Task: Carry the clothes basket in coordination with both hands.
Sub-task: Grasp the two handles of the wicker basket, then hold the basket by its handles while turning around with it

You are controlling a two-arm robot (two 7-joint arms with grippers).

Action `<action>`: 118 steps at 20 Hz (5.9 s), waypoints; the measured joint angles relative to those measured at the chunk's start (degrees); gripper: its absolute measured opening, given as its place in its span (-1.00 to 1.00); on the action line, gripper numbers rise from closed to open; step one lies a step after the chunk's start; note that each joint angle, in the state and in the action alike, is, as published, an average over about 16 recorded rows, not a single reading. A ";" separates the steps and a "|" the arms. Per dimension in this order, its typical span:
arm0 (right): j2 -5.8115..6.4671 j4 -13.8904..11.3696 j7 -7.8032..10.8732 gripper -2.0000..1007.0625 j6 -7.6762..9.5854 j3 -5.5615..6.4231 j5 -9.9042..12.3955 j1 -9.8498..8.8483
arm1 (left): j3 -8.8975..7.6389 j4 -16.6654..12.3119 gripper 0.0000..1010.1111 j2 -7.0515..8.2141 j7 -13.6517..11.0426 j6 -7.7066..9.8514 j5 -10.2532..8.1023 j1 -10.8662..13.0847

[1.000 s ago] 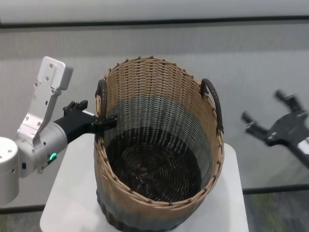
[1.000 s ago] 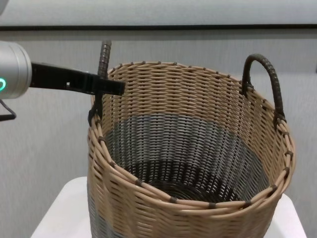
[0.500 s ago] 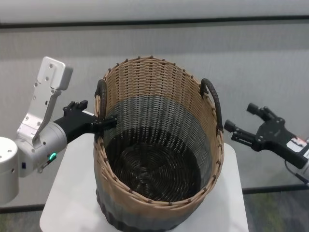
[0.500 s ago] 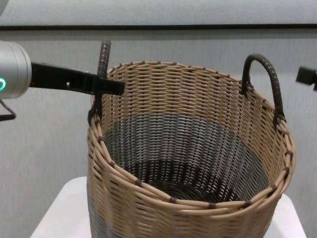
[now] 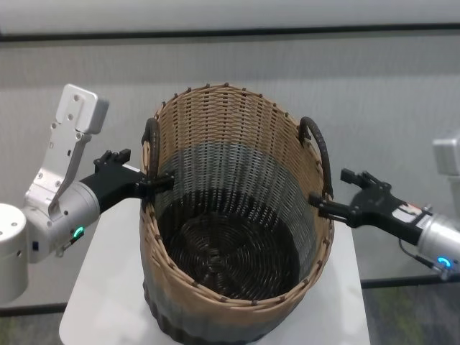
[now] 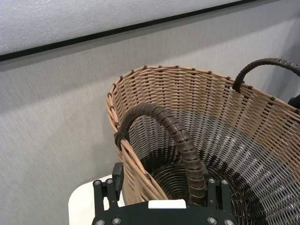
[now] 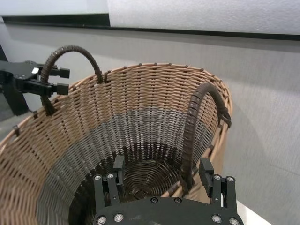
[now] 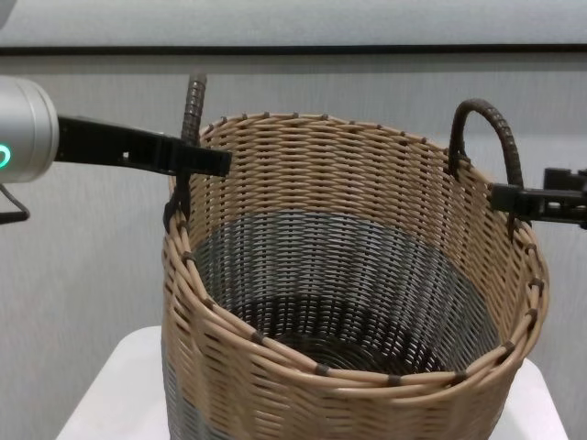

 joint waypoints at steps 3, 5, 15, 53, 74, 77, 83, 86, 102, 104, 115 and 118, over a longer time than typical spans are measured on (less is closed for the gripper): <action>-0.95 1.93 -0.99 0.99 1.53 -1.86 -1.72 2.60 | 0.00 0.00 0.98 0.00 0.00 0.00 0.00 0.00; -1.67 3.23 -1.71 0.99 2.20 -2.97 -3.08 4.28 | 0.00 0.00 0.98 0.00 0.00 0.00 0.00 0.00; -5.02 8.84 -3.79 0.99 2.18 -6.00 -9.83 10.34 | 0.00 0.00 0.98 0.00 0.00 0.00 0.00 0.00; -8.95 14.43 -3.90 0.05 -1.16 -5.09 -12.92 13.50 | 0.00 0.00 0.74 0.00 0.00 0.00 0.00 0.01; -8.83 14.23 -3.94 -0.98 -1.01 -5.09 -12.81 13.37 | 0.00 -0.01 -0.70 0.00 0.00 0.00 0.00 0.01; -8.82 14.22 -3.94 -0.98 -1.01 -5.09 -12.81 13.36 | 0.00 -0.01 -0.84 0.00 0.00 0.00 0.00 0.01; -8.81 14.19 -3.95 -0.98 -1.02 -5.08 -12.81 13.34 | -0.02 -0.02 -0.98 -0.01 -0.04 -0.03 0.00 0.02; -8.80 14.10 -4.02 -0.98 -1.16 -5.05 -12.98 13.29 | -0.18 -0.11 -1.00 -0.14 -0.17 -0.08 -0.11 0.12; -7.66 11.54 -7.97 -0.98 -5.73 -4.24 -20.56 13.21 | -2.96 -3.10 -1.00 -2.09 -2.39 -2.58 -0.90 0.90; -7.46 11.19 -8.68 -0.98 -6.54 -3.84 -21.67 13.29 | -3.31 -3.62 -1.00 -2.34 -2.64 -3.47 -0.63 0.90; -7.74 10.04 -11.63 -0.98 -9.17 0.04 -24.03 13.38 | -4.89 -5.25 -1.00 -3.75 -3.63 -8.04 1.32 1.16; -8.27 9.69 -12.43 -0.98 -9.62 1.32 -23.98 13.13 | -5.21 -5.42 -1.00 -4.13 -3.80 -9.08 1.87 1.35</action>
